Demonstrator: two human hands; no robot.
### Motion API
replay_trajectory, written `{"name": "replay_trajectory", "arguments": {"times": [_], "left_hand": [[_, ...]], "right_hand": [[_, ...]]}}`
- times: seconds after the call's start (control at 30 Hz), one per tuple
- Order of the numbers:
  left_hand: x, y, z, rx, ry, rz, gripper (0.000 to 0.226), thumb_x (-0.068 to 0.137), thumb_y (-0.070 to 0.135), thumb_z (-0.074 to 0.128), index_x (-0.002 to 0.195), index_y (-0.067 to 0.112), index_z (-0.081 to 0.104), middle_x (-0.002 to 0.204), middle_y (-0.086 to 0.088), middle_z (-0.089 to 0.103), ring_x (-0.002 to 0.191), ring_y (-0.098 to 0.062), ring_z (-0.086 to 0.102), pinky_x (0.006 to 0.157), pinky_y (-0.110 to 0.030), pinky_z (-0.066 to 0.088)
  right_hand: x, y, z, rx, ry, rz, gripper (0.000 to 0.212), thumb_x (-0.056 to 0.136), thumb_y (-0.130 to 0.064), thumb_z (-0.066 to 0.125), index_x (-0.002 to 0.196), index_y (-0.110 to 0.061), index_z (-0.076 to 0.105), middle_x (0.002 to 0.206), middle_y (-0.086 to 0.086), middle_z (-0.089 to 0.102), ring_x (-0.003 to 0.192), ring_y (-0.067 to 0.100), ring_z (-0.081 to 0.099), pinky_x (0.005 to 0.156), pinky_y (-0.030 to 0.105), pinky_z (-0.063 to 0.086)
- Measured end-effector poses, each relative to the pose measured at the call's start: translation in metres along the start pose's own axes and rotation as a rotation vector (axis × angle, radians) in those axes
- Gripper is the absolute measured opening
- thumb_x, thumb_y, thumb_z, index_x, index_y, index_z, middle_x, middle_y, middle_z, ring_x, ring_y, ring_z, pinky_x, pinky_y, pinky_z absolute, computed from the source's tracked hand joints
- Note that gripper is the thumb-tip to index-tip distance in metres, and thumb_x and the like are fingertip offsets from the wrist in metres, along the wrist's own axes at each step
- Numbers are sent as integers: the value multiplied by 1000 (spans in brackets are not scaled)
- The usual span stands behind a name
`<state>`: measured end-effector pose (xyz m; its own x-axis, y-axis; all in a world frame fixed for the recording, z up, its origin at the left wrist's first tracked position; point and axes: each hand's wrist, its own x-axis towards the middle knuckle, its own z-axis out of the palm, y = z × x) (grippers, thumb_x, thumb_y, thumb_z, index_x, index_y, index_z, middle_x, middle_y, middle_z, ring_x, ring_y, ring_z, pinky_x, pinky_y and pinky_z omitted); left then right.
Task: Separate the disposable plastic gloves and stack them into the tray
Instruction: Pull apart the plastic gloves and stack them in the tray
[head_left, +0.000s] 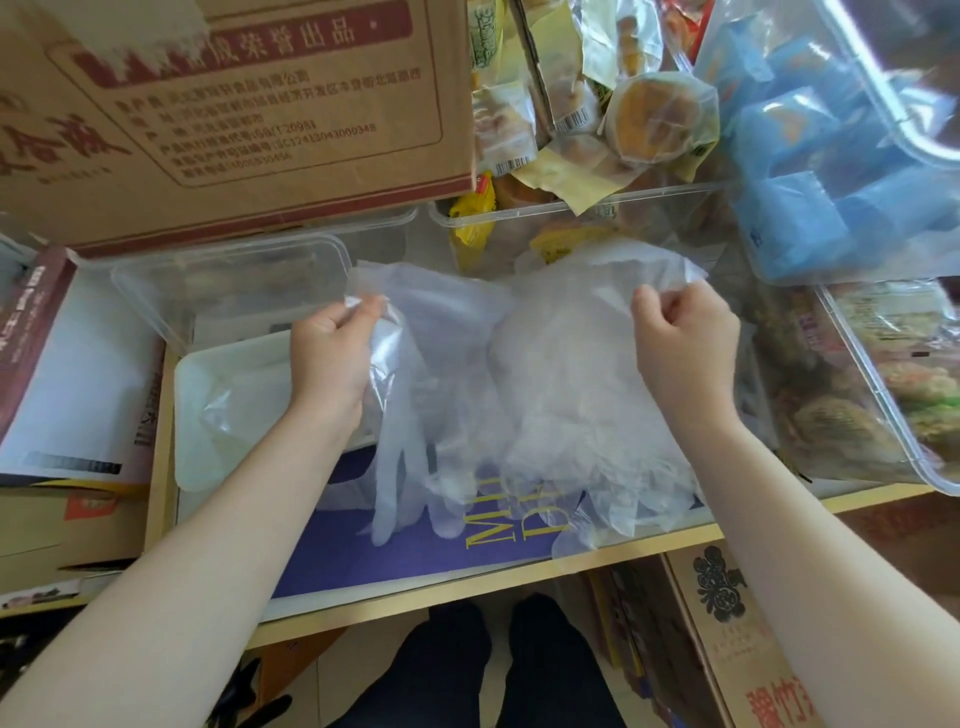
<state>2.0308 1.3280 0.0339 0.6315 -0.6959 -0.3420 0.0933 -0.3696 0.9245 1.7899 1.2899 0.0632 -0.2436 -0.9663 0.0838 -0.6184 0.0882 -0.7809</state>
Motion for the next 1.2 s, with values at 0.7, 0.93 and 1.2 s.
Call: {"name": "replay_trajectory", "arguments": {"times": [0.7, 0.93, 1.2], "left_hand": [[-59, 7, 20, -123, -628, 158, 26, 97, 21, 45, 88, 12, 68, 66, -11, 60, 54, -25, 49, 53, -29, 45], [-44, 15, 4, 7, -877, 241, 24, 83, 10, 67, 106, 3, 65, 82, -1, 70, 74, -16, 66, 74, -22, 48], [-33, 30, 2, -76, -764, 35, 27, 94, 4, 42, 96, 9, 69, 87, 1, 74, 82, -7, 68, 77, -19, 54]], "right_hand": [[-61, -46, 59, 416, -526, -100, 46, 97, -31, 31, 60, -10, 48, 45, 0, 49, 39, 12, 48, 50, 25, 40], [-53, -43, 44, 385, -726, -149, 32, 72, -20, 29, 65, -4, 57, 46, 5, 52, 40, 17, 47, 47, 24, 35], [-36, -37, 31, 116, -324, -245, 18, 84, -19, 65, 70, -22, 54, 50, -13, 49, 45, 0, 48, 51, 14, 35]]}}
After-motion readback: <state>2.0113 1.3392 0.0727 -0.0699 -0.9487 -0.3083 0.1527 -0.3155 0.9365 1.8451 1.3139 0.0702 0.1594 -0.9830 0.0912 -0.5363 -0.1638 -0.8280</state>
